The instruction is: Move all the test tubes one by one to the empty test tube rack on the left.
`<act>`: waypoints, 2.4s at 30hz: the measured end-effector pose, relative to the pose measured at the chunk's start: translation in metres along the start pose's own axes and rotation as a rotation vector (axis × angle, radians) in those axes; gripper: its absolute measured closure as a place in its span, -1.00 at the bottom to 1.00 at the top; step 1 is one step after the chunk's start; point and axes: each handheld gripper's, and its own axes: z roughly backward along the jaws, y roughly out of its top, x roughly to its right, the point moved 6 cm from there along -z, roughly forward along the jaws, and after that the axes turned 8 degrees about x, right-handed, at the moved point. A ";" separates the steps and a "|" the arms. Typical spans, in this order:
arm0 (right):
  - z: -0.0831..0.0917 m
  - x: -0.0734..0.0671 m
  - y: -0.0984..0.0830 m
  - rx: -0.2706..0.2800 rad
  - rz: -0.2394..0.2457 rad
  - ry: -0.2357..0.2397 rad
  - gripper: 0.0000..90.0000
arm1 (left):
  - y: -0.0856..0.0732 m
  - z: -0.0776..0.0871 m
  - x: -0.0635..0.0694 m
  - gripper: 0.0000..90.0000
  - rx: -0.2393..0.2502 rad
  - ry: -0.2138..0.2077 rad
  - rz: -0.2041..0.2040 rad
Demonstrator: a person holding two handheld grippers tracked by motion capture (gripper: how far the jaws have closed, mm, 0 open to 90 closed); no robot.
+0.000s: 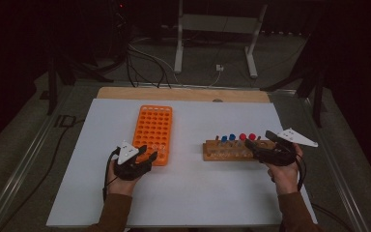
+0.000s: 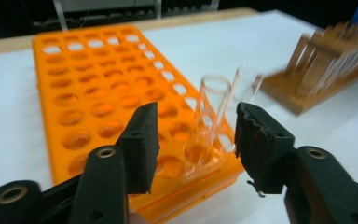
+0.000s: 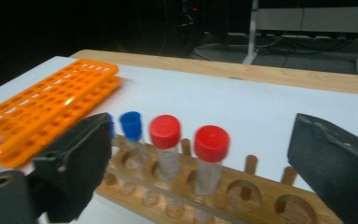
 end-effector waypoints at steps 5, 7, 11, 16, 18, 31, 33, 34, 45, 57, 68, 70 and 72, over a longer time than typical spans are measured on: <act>-0.002 0.007 -0.006 -0.007 0.019 -0.008 -0.18 | 0.015 0.010 -0.003 -0.26 0.071 -0.004 0.040; -0.004 0.007 -0.010 -0.013 0.023 -0.010 -0.03 | 0.019 0.012 -0.003 -0.43 0.082 0.000 0.044; -0.010 0.009 -0.017 -0.035 0.021 -0.010 0.09 | 0.025 0.013 0.000 -0.77 0.093 -0.005 0.052; -0.016 0.009 -0.024 -0.056 0.027 -0.013 0.24 | 0.028 0.012 0.005 -0.99 0.097 -0.020 0.048; -0.018 0.008 -0.027 -0.065 0.030 -0.006 0.35 | 0.028 0.012 0.006 -0.99 0.095 -0.022 0.047; -0.015 0.004 -0.024 -0.037 0.051 0.007 0.64 | 0.031 0.010 0.011 -0.98 0.103 -0.029 0.053; -0.013 0.004 -0.020 -0.023 0.047 0.006 0.65 | 0.032 0.010 0.012 -0.99 0.106 -0.029 0.050; -0.012 0.005 -0.019 -0.018 0.050 0.005 0.64 | 0.032 0.010 0.012 -0.99 0.107 -0.027 0.048; 0.012 -0.002 0.015 0.096 0.072 -0.012 0.65 | 0.037 0.012 0.014 -0.99 0.141 0.034 -0.010; 0.029 -0.035 0.038 0.126 0.064 0.107 0.65 | 0.053 -0.002 0.049 -0.95 0.142 -0.066 -0.057; 0.012 -0.082 0.019 0.058 0.089 0.226 0.65 | 0.062 -0.031 0.113 -0.67 0.085 -0.260 -0.083; 0.010 -0.088 0.016 0.048 0.086 0.246 0.64 | 0.061 -0.038 0.124 -0.63 0.069 -0.285 -0.094; 0.008 -0.093 0.013 0.040 0.083 0.262 0.64 | 0.058 -0.045 0.135 -0.63 0.046 -0.312 -0.117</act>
